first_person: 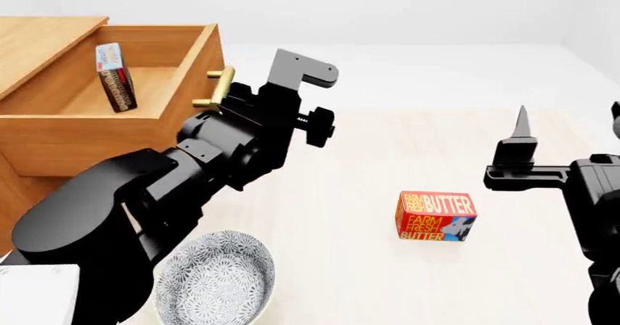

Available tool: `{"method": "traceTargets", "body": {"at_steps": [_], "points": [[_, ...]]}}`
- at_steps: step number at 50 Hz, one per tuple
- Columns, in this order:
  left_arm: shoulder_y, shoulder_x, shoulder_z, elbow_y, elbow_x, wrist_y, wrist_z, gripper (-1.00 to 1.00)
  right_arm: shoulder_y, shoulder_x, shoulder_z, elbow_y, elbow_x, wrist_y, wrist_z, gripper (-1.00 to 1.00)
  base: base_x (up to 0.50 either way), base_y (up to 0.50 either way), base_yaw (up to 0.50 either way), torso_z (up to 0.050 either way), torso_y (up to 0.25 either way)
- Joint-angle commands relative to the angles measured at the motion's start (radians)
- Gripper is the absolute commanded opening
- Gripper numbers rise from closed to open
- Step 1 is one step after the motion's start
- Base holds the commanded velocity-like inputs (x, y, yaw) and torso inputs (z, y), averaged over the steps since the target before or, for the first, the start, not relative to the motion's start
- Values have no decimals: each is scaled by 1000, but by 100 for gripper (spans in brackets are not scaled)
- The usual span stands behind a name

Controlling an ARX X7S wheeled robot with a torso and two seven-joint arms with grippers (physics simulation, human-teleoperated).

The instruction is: Put the chocolate pudding in the top drawer of the cabinet and close it.

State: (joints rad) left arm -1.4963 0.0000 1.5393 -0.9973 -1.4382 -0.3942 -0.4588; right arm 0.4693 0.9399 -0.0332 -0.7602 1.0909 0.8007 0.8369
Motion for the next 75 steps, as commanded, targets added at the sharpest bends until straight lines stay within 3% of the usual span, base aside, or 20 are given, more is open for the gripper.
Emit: {"method": "traceTargets", "body": {"at_steps": [1, 21, 29, 37, 50, 56, 62, 75], "points": [[4, 0, 16, -115, -26, 19, 37, 100, 8, -7, -16, 8, -10, 2, -3, 100, 0, 0, 0, 0, 0], [-1, 0, 3, -309, -44, 32, 103, 100, 34, -20, -42, 21, -14, 16, 0, 100, 0, 0, 0, 0, 0], [-3, -39, -107, -311, 48, 9, 84, 100, 56, -30, -63, 27, -19, 29, 4, 100, 0, 0, 0, 0, 0], [-8, -82, -347, -311, 280, -37, 88, 100, 66, -37, -77, 32, -26, 33, 4, 100, 0, 0, 0, 0, 0], [21, -115, -993, -311, 937, -125, 160, 100, 84, -50, -100, 37, -35, 41, 5, 100, 0, 0, 0, 0, 0], [28, -126, -1212, -311, 1156, -139, 189, 100, 100, -55, -110, 34, -33, 51, 10, 100, 0, 0, 0, 0, 0], [39, -143, -1344, -311, 1286, -141, 204, 100, 107, -60, -119, 36, -37, 55, 12, 100, 0, 0, 0, 0, 0], [58, -192, -1462, -311, 1397, -142, 211, 100, 148, -75, -142, 42, -31, 76, 17, 100, 0, 0, 0, 0, 0]]}}
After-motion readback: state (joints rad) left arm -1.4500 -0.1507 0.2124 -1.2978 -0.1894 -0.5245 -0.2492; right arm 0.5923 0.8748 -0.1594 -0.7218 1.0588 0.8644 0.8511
